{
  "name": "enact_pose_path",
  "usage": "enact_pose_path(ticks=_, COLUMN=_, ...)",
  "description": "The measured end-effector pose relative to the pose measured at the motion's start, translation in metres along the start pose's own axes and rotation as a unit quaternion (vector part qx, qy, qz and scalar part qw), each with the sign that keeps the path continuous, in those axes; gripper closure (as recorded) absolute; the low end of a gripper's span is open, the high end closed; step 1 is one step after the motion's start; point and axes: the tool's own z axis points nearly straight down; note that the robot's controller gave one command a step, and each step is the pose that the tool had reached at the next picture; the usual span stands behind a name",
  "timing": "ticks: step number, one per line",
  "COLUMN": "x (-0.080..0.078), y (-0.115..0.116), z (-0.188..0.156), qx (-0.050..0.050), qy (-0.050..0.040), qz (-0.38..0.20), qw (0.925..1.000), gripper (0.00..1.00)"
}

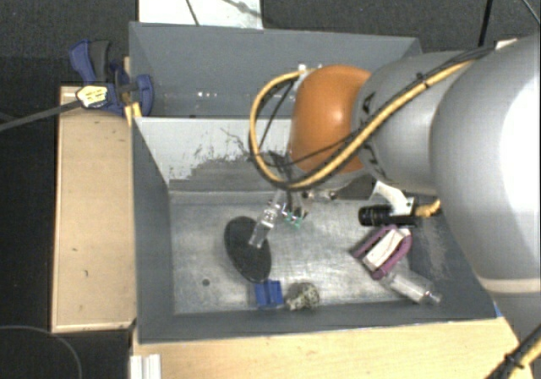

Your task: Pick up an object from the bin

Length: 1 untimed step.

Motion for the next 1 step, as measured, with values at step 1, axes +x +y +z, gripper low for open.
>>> enact_pose_path(ticks=1, x=0.0155, y=0.0230, z=0.0438, qx=-0.006, qy=-0.0021, qz=-0.097, qw=0.9953, gripper=0.00)
